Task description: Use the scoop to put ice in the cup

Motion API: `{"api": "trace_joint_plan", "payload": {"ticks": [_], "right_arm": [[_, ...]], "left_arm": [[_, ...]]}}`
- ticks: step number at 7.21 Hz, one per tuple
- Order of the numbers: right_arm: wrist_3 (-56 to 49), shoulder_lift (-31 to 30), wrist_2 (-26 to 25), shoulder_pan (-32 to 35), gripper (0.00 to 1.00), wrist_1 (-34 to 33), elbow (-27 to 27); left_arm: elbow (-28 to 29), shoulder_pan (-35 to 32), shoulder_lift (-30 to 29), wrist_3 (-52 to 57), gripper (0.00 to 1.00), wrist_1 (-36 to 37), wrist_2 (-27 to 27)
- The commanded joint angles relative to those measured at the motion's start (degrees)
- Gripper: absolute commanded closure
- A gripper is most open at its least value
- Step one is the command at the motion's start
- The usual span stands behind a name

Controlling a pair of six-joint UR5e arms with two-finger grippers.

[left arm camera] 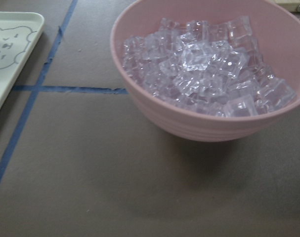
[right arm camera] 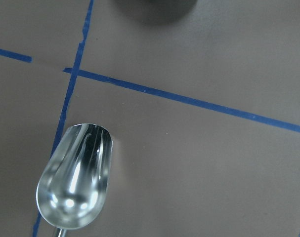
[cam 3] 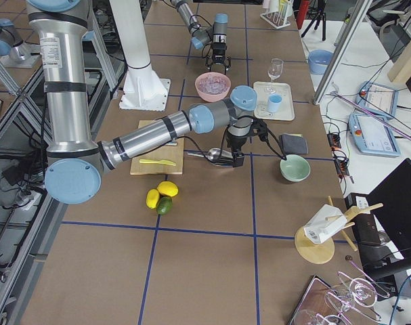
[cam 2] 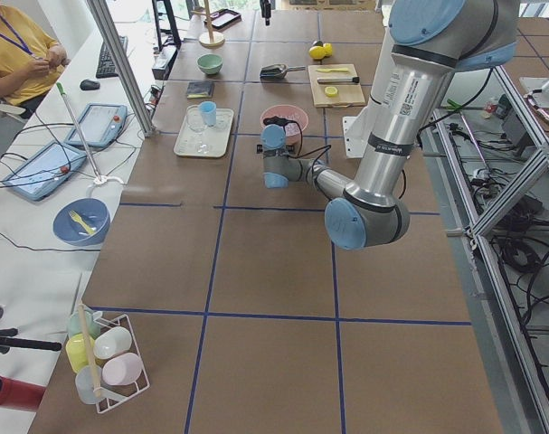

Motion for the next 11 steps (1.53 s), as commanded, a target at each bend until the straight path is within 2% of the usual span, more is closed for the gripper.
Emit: {"api": "trace_joint_plan", "payload": {"ticks": [1,5,6,7,8,10,11], "right_arm": [[5.80,-0.68,-0.37,-3.48,0.00,0.09,2.00],[20.99,-0.86,-6.42,-11.73,0.00,0.61,6.30],[26.94,-3.47,-8.70,-14.71,0.00,7.66,6.22],[34.14,-7.15,-10.47,-17.88,0.00,18.96,5.18],[39.17,-10.49,-12.92,-21.13,0.00,24.90,5.00],[47.88,-12.45,-17.32,-27.54,0.00,29.87,4.99],[52.01,-12.46,-21.86,-31.49,0.00,29.97,4.99]], "left_arm": [[0.39,1.37,-0.72,-0.28,0.00,-0.01,0.19],[0.39,3.75,-2.56,-3.53,0.00,-0.01,2.55],[0.30,3.92,-2.65,-4.23,0.00,-0.10,2.56],[0.39,3.93,-2.65,-4.32,0.00,-0.01,2.56],[0.39,4.01,-2.56,-4.32,0.00,-0.10,2.56],[0.39,4.01,-2.56,-4.24,0.00,-0.01,2.56],[0.39,4.01,-2.56,-4.32,0.00,-0.01,2.56]]}}
